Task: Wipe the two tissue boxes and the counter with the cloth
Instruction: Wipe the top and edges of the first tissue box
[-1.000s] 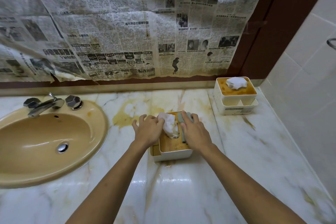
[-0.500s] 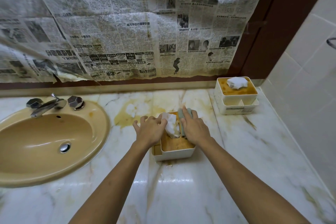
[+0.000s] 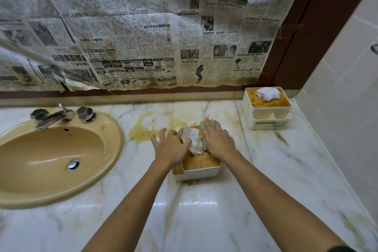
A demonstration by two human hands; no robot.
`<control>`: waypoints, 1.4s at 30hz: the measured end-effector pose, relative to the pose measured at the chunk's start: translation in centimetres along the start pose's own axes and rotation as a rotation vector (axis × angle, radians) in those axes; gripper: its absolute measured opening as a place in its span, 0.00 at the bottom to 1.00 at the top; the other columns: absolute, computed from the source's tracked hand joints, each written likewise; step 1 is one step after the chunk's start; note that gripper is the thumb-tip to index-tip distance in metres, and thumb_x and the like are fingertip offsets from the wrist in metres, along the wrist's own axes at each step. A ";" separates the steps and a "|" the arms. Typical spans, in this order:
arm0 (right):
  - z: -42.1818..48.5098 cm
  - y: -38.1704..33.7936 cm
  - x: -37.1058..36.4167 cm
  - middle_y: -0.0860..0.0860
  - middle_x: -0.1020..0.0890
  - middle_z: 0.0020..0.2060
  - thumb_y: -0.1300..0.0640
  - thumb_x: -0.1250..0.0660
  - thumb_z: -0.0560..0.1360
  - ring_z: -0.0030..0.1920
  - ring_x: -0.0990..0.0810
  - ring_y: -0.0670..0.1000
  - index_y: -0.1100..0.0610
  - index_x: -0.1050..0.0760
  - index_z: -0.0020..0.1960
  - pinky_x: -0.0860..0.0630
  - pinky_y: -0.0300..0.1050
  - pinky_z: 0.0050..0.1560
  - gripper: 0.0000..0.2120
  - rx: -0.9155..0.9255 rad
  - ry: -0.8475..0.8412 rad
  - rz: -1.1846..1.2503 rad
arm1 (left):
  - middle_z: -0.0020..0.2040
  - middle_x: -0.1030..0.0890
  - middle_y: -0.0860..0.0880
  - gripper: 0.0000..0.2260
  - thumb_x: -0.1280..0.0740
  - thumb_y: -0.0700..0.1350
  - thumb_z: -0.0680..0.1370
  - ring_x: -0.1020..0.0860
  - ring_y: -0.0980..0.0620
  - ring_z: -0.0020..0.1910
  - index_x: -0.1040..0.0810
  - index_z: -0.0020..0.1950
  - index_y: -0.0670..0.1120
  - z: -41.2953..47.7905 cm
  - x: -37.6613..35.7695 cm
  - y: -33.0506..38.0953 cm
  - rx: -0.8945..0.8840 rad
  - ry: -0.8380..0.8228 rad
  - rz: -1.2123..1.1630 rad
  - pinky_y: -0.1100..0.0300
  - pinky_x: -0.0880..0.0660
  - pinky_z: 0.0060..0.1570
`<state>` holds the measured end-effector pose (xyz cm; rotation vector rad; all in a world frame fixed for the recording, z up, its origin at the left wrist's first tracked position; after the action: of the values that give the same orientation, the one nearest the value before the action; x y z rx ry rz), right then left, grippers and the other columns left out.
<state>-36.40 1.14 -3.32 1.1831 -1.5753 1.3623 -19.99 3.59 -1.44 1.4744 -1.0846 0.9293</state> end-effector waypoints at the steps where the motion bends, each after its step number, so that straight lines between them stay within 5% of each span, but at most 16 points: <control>1: 0.2 0.0 0.0 0.54 0.42 0.78 0.45 0.54 0.85 0.65 0.29 0.63 0.47 0.55 0.81 0.28 0.55 0.60 0.26 0.002 -0.003 -0.011 | 0.71 0.28 0.51 0.23 0.49 0.59 0.81 0.44 0.46 0.77 0.30 0.73 0.55 0.1 0.0 0.0 0.000 -0.003 0.004 0.39 0.53 0.73; 7: -5.4 1.1 -1.1 0.51 0.38 0.76 0.46 0.53 0.85 0.60 0.25 0.59 0.47 0.49 0.80 0.24 0.52 0.51 0.25 0.084 0.016 -0.026 | 0.71 0.28 0.51 0.23 0.49 0.58 0.81 0.44 0.46 0.77 0.29 0.73 0.53 0.0 -0.1 0.1 -0.003 -0.009 -0.011 0.39 0.54 0.73; 11: -7.7 2.7 -0.3 0.51 0.27 0.69 0.47 0.50 0.85 0.61 0.24 0.56 0.43 0.42 0.79 0.25 0.51 0.55 0.22 0.126 -0.062 0.022 | 0.70 0.27 0.50 0.23 0.48 0.58 0.81 0.42 0.46 0.76 0.27 0.71 0.52 0.1 0.1 0.0 0.004 -0.002 -0.064 0.40 0.54 0.73; 15: -7.3 4.8 3.1 0.39 0.19 0.52 0.53 0.45 0.84 0.53 0.20 0.49 0.41 0.21 0.59 0.20 0.49 0.54 0.15 0.025 0.009 0.532 | 0.69 0.26 0.49 0.25 0.47 0.60 0.78 0.38 0.45 0.73 0.33 0.75 0.57 -0.2 -0.6 -0.9 0.045 -0.032 -0.235 0.41 0.50 0.71; 18: -6.3 6.5 5.4 0.41 0.22 0.47 0.55 0.44 0.84 0.46 0.23 0.42 0.48 0.21 0.60 0.24 0.39 0.46 0.14 -0.076 0.153 0.689 | 0.72 0.30 0.47 0.35 0.44 0.66 0.75 0.38 0.44 0.73 0.43 0.80 0.56 -0.9 -1.0 -0.8 0.107 0.000 -0.335 0.43 0.50 0.71; 24: -3.7 7.9 3.9 0.56 0.20 0.55 0.53 0.45 0.84 0.52 0.22 0.55 0.54 0.21 0.62 0.25 0.45 0.44 0.15 -0.246 0.151 0.881 | 0.73 0.34 0.41 0.50 0.41 0.76 0.69 0.38 0.40 0.73 0.54 0.81 0.52 -1.2 -0.6 2.8 0.175 0.069 -0.208 0.41 0.49 0.71; 27: -3.6 8.3 3.8 0.56 0.20 0.54 0.54 0.45 0.84 0.53 0.22 0.55 0.54 0.22 0.57 0.24 0.50 0.52 0.14 -0.304 0.216 0.936 | 0.71 0.33 0.38 0.56 0.40 0.79 0.65 0.38 0.38 0.71 0.59 0.81 0.50 -0.8 -0.9 4.3 0.161 0.076 -0.130 0.41 0.48 0.69; 30: -3.9 8.8 3.9 0.52 0.23 0.56 0.53 0.45 0.84 0.56 0.25 0.53 0.53 0.26 0.64 0.25 0.51 0.57 0.14 -0.327 0.263 0.950 | 0.72 0.35 0.35 0.62 0.39 0.81 0.61 0.42 0.34 0.73 0.64 0.81 0.50 -0.4 -1.5 5.1 0.154 0.100 -0.097 0.38 0.51 0.71; 38: -4.2 9.2 4.1 0.51 0.25 0.52 0.51 0.43 0.84 0.54 0.23 0.54 0.54 0.27 0.63 0.21 0.58 0.56 0.12 -0.304 0.258 0.895 | 0.78 0.43 0.38 0.63 0.29 0.72 0.61 0.55 0.34 0.79 0.71 0.78 0.55 0.8 -2.1 5.5 0.070 -0.021 -0.070 0.35 0.57 0.73; 42: -4.0 7.6 3.9 0.51 0.23 0.51 0.53 0.43 0.84 0.52 0.23 0.53 0.54 0.26 0.59 0.26 0.47 0.49 0.09 -0.213 0.251 0.820 | 0.81 0.48 0.48 0.63 0.21 0.61 0.60 0.60 0.38 0.79 0.68 0.77 0.63 1.3 -1.6 4.2 -0.119 -0.194 -0.180 0.33 0.61 0.73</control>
<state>-45.04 4.55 -1.35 0.1943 -2.0417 1.6850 -24.51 2.34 -1.97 1.5575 -1.1060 0.5959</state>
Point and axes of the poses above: each hand's wrist, its own z-axis towards the middle knuckle, its own x-axis out of the back of the hand, y = z × x, the point moved 8 cm from there along z, towards the middle knuckle
